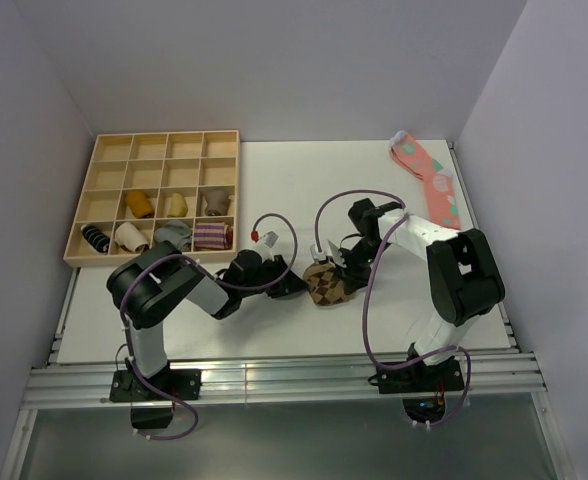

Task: Roll the socks
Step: Roll the sock at the center of the board.

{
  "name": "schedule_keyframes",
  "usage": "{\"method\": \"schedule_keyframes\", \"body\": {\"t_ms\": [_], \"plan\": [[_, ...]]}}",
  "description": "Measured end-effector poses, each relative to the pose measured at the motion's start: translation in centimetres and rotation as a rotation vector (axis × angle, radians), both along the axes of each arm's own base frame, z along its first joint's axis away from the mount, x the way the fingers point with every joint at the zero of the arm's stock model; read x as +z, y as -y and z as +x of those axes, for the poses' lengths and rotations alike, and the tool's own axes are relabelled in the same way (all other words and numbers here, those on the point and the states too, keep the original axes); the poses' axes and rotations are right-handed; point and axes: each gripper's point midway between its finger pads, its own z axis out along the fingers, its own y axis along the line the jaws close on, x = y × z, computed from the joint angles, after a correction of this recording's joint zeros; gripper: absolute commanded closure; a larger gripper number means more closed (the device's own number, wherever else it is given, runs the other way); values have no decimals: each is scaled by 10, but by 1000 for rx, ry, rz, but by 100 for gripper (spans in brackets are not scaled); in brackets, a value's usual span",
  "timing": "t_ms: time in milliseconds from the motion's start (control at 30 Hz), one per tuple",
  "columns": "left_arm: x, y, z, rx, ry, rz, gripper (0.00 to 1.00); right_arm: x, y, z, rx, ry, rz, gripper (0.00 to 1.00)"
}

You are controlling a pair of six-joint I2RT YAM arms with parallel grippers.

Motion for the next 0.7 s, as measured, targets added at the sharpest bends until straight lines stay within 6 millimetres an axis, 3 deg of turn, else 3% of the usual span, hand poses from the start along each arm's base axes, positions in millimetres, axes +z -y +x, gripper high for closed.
{"method": "schedule_keyframes", "body": {"t_ms": [233,533,700], "plan": [[-12,-19,12,139,23,111,90,-1,4,1,2,-14,-28,69],[-11,11,12,119,67,166,96,6,2,7,11,-84,-60,68],[-11,17,17,125,78,155,96,8,0,7,25,-179,-84,68]]}}
